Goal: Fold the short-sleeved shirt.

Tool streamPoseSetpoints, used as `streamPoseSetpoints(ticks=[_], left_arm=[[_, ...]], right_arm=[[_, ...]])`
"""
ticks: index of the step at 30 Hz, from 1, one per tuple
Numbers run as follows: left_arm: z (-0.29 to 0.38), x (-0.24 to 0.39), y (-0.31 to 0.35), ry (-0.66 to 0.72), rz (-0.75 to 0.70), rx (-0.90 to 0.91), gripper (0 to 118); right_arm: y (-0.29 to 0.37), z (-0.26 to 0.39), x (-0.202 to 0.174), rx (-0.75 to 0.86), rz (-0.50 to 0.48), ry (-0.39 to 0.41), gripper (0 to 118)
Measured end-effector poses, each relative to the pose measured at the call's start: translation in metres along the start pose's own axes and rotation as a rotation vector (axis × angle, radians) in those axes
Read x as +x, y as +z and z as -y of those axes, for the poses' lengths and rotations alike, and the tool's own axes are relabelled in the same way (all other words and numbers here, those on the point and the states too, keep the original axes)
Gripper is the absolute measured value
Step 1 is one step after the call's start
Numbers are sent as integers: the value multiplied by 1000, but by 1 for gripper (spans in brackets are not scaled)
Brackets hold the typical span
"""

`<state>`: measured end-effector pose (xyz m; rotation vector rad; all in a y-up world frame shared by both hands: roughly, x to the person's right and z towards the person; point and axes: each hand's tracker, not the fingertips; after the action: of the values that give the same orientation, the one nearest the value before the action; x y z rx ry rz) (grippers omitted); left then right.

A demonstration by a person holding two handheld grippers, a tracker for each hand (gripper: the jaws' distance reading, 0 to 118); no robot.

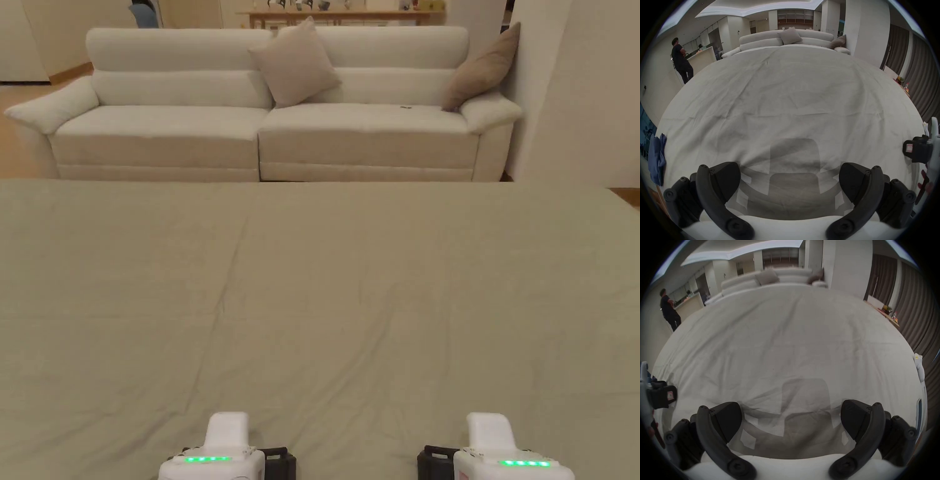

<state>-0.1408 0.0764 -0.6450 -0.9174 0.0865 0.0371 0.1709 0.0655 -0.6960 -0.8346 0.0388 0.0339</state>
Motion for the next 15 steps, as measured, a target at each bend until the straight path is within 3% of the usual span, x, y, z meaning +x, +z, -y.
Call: streamPoseSetpoints(ticks=[1,15], left_arm=[[3,-2,2,3,3,4,117],[0,-3,4,14,13,7,117]], right_arm=[[1,-2,0,-58,3,1,118],[0,2,-2,-53,17,12,118]])
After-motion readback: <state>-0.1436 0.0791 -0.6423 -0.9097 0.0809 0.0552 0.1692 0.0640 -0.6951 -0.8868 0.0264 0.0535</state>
